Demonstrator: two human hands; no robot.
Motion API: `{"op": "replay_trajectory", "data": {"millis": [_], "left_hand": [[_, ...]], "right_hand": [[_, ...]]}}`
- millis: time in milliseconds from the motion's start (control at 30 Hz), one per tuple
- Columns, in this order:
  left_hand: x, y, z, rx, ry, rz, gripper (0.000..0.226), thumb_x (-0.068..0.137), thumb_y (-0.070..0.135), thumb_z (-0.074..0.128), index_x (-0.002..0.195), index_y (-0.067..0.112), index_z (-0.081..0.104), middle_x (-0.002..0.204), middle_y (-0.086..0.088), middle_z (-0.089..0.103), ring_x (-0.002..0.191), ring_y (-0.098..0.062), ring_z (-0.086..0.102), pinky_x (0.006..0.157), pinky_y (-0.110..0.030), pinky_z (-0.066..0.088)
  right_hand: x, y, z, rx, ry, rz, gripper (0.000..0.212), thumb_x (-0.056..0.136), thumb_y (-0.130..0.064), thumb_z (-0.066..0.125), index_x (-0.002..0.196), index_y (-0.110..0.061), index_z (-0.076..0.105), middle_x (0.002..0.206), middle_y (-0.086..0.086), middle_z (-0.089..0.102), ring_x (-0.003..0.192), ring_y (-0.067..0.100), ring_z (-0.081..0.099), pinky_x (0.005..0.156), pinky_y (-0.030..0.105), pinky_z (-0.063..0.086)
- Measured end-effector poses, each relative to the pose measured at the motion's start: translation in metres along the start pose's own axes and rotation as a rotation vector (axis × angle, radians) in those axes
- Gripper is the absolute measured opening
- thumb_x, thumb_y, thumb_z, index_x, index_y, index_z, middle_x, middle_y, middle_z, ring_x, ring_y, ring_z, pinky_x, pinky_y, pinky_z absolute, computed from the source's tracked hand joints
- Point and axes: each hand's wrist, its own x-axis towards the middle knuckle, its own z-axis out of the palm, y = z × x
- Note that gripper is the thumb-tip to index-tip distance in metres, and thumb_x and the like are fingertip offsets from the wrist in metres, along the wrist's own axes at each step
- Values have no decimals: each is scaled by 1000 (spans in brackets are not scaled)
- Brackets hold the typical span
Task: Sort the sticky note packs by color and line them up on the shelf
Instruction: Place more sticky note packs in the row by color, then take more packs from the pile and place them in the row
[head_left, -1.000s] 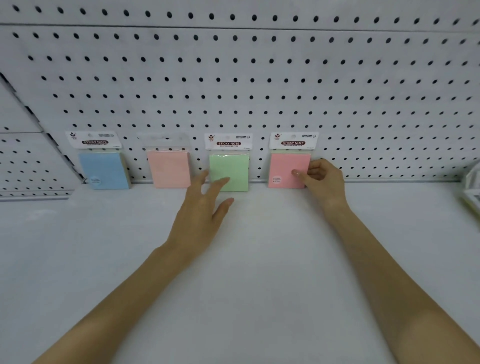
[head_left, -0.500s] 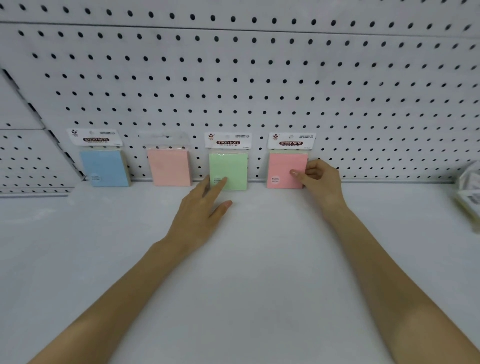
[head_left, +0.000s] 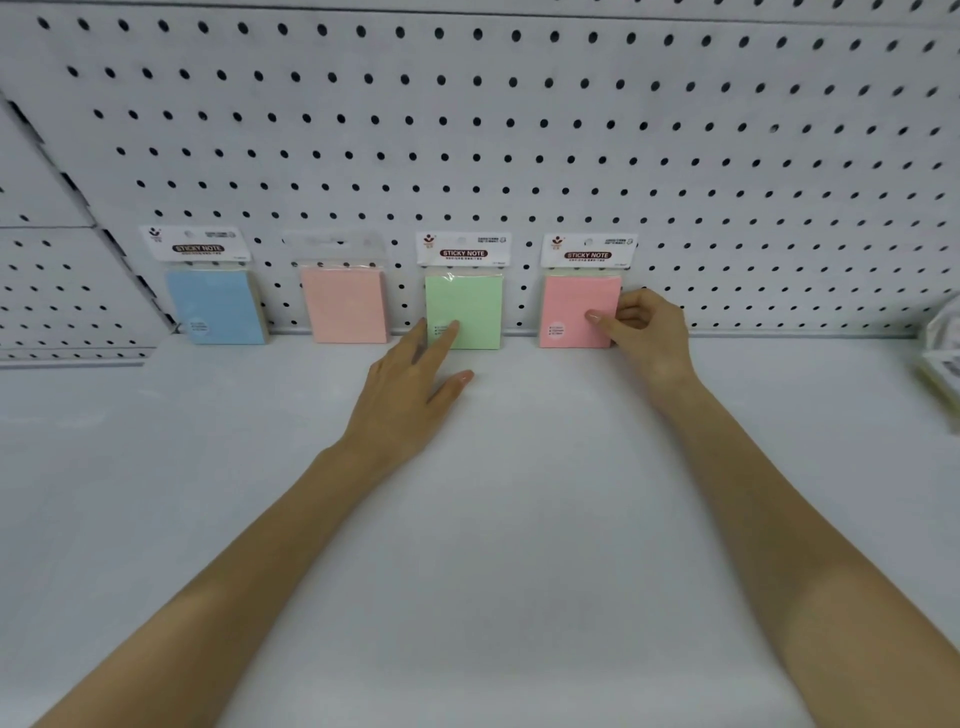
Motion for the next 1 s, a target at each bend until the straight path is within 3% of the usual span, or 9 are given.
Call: {"op": "replay_trajectory", "data": {"millis": [333,500,600,700,800,900,1000], "left_hand": [[-2,0,-1,-31,-12,-21,59,97,45,38,150,28,20,157,-11,15,144,-20,16,114,-36,17],[-9,6,-12,-29,-31,-66,59,95,49,38,149,31,21,156,-10,20,144,-23,16,114,-41,17],[-16,12,-25,86,-18,-44,61,93,52,39,148,28,25,153,-11,27,141,-28,23,112,-43,23],[-15,26,-38,250,-10,26,66,91,55,38,148,22,30,151,-16,31,136,-34,31,109,-47,27],[-10,52,-45,353,-23,101,73,90,66,31,147,21,32,149,-19,34,135,-37,35,108,-53,29],[-3,98,-39,388,-28,149,77,87,69,31,144,19,37,145,-21,39,131,-41,39,109,-58,24],[3,157,-19,369,-32,196,81,84,73,23,141,18,41,143,-19,44,129,-39,43,106,-55,32]], "right_hand": [[-1,1,-1,-30,42,-5,21,74,-22,78,84,-15,60,81,-8,63,77,8,60,80,27,53],[-11,-8,-16,-32,73,63,36,75,-31,77,98,-15,55,90,-3,61,83,10,57,72,14,45],[-21,-9,-44,-211,49,-3,41,79,-34,73,108,-14,53,102,1,57,89,13,54,73,16,43],[-30,-9,-91,-558,-36,-201,50,85,-39,65,125,-14,50,121,5,53,111,20,49,97,32,40],[-37,-12,-146,-943,-155,-319,62,89,-49,54,140,-17,39,143,6,41,130,25,36,106,38,26],[-38,-9,-205,-1132,-271,-265,69,90,-58,43,147,-22,27,155,4,24,141,24,20,113,40,17],[-38,3,-269,-1194,-311,-187,71,90,-63,36,149,-26,19,158,1,16,145,21,13,117,40,12]]}}
